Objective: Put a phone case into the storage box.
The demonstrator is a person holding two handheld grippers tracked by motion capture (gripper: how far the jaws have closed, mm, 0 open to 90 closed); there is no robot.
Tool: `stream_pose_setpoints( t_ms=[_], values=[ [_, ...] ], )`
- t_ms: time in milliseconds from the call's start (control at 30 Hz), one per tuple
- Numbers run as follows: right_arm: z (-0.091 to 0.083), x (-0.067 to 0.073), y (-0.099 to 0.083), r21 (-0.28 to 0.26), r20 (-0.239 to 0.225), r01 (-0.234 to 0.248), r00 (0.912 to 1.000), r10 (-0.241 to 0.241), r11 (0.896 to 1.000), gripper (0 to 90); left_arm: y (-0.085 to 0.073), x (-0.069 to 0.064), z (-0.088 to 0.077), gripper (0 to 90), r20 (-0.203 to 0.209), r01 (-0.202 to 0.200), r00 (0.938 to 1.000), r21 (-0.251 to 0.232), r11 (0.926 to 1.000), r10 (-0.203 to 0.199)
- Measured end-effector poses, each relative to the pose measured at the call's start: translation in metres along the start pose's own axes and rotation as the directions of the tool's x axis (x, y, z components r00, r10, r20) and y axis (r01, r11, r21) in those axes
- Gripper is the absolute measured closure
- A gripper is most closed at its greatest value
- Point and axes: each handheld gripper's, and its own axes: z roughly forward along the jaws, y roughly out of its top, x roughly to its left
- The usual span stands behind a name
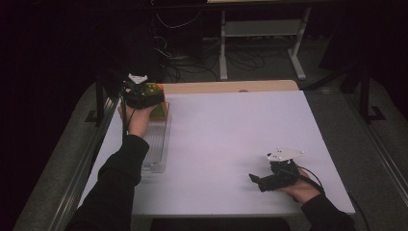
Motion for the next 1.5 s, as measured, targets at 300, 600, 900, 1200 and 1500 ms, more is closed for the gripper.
stream_pose_setpoints(
  t_ms=[300, 600, 900, 1200, 1500],
  values=[
    [0.000, 0.001, 0.000, 0.002, -0.003, -0.003, 1.0000, 0.003, 1.000, 0.0, -0.009, -0.003, 0.013, 13.1, -0.031, 0.001, 0.9995, 0.022, 0.9998, 0.000],
    [0.000, 0.001, 0.000, 0.003, -0.009, 0.010, 0.9999, -0.010, 1.000, 0.0, -0.018, -0.007, 0.022, 12.7, -0.049, 0.006, 0.9988, 0.036, 0.9993, -0.004],
    [0.000, 0.002, 0.000, 0.006, -0.015, 0.010, 0.9998, -0.010, 1.000, 0.0, -0.022, -0.007, 0.027, 9.1, -0.031, 0.008, 0.9995, 0.048, 0.9988, -0.006],
    [0.000, 0.002, -0.001, 0.007, -0.015, 0.009, 0.9998, -0.009, 1.000, 0.0, -0.022, -0.001, 0.024, 0.0, -0.004, 0.023, 0.9997, 0.052, 0.9984, -0.023],
    [0.000, 0.002, -0.001, 0.008, -0.015, 0.009, 0.9999, -0.009, 1.000, 0.0, -0.013, 0.002, 0.007, 0.0, 0.083, 0.001, 0.9965, 0.055, 0.9985, -0.005]
  ],
)
